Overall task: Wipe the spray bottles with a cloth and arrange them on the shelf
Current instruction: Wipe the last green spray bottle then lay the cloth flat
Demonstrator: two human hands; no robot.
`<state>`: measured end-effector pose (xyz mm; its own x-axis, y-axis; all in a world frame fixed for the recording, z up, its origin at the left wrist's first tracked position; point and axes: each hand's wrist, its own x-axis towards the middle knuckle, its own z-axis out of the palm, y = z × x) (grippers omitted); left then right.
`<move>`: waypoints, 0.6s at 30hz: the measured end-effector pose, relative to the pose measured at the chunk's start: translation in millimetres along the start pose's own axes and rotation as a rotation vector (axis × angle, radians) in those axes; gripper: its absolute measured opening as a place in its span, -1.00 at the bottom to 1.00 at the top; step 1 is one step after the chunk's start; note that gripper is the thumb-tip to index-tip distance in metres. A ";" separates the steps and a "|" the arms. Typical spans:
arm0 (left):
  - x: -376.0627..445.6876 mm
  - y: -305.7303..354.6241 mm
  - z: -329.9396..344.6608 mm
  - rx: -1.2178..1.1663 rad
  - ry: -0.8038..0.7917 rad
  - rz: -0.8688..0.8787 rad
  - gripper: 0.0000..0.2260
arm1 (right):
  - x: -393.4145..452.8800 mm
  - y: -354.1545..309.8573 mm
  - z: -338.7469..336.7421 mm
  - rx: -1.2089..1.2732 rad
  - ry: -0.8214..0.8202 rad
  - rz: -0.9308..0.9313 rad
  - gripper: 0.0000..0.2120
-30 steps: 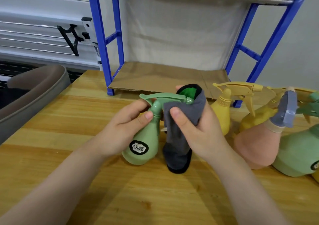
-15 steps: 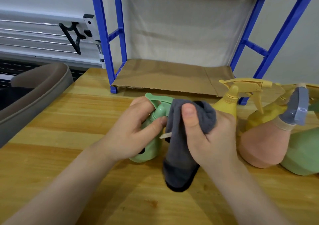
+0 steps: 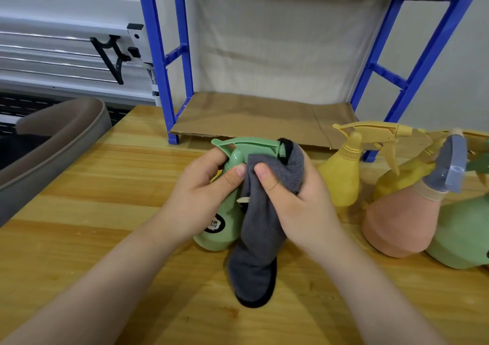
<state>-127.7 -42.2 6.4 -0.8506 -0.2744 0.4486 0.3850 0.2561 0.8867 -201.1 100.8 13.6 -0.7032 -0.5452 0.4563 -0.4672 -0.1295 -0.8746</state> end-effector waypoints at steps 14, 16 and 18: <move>-0.9 1.3 0.9 -0.220 0.012 -0.017 -0.79 | 2.8 -18.1 -9.5 0.088 -0.105 0.266 -0.69; -1.7 0.0 0.3 -0.296 0.007 -0.023 -0.82 | 2.5 -22.7 -13.6 0.251 -0.204 0.350 -0.76; -2.2 -1.7 -0.6 -0.359 -0.013 -0.031 -0.82 | 3.5 -27.2 -21.3 0.354 -0.316 0.404 -0.84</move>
<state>-126.3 -42.6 4.0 -0.8672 -0.2647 0.4218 0.4586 -0.0945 0.8836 -202.3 120.0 42.5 -0.5694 -0.8203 0.0550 0.0467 -0.0990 -0.9940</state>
